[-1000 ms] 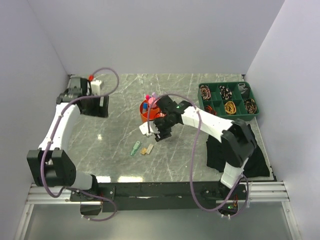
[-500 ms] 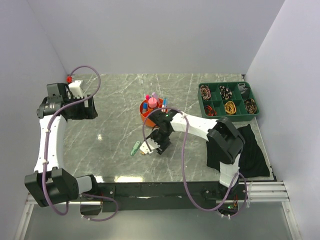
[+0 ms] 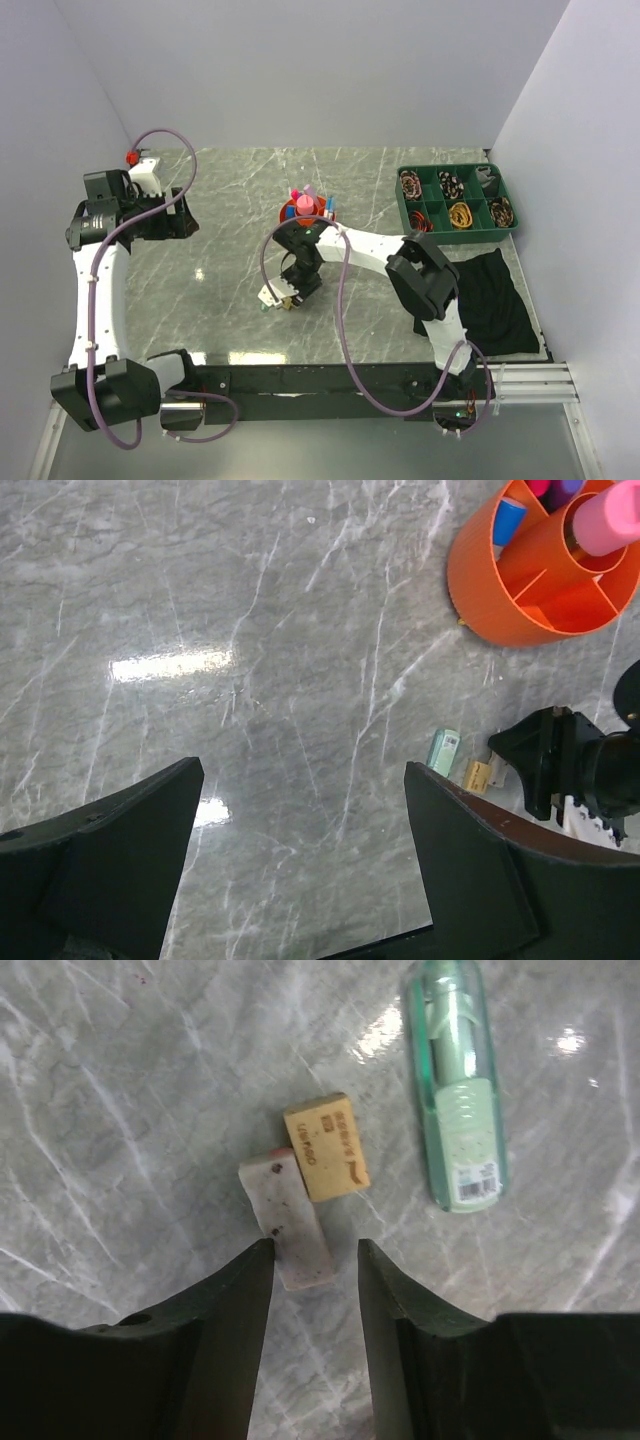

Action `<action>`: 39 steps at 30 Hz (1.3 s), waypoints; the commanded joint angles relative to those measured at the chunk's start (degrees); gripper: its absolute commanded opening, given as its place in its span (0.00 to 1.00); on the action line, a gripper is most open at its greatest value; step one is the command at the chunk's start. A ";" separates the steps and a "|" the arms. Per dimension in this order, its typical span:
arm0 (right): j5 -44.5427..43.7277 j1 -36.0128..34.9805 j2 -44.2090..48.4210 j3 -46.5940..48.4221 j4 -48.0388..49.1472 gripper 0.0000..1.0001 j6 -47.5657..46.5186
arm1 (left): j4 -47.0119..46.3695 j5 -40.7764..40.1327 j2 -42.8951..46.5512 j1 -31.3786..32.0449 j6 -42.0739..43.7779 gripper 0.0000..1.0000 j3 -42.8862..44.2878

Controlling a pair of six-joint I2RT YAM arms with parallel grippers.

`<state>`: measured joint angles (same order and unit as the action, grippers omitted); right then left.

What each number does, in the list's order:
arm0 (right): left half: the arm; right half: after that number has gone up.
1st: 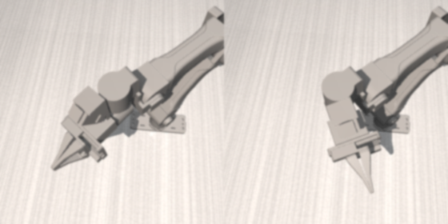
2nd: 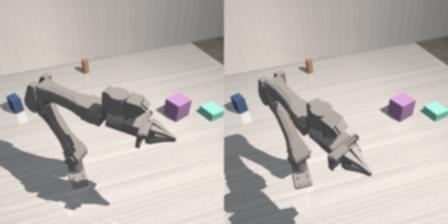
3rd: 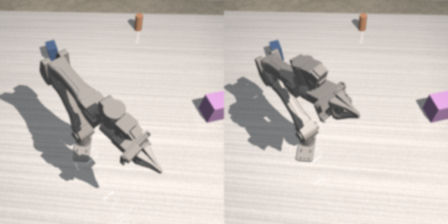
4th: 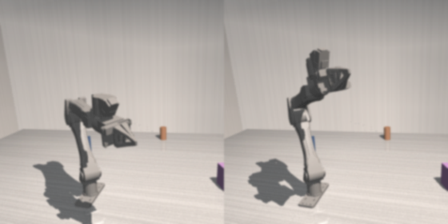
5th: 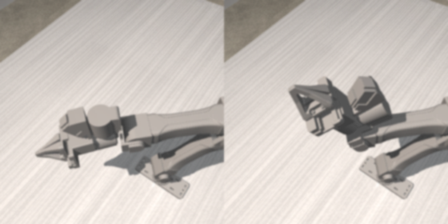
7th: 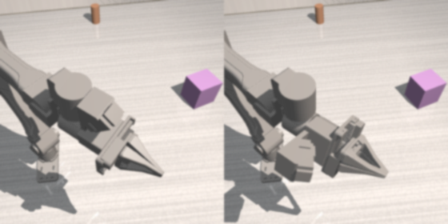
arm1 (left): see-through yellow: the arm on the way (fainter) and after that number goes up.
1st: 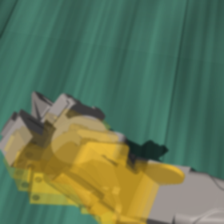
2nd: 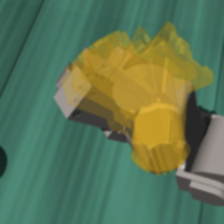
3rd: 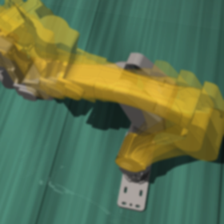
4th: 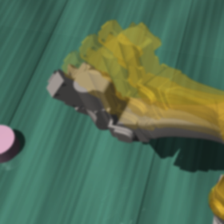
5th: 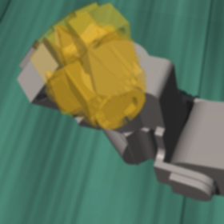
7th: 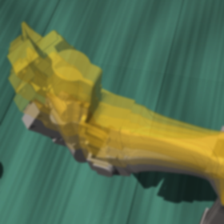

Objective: Sort the stationery into containers
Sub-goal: Pick up the stationery from the center of the board, then place the stationery in the storage box.

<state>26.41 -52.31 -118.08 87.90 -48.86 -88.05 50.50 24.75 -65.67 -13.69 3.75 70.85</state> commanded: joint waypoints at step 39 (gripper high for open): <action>-12.09 9.95 6.64 16.69 -0.62 0.02 19.75 | -4.80 6.01 -0.16 -1.16 -3.40 0.99 -5.37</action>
<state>16.08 -43.13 -109.84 101.69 -52.86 -71.77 47.51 28.77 -65.76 -14.35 0.78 63.24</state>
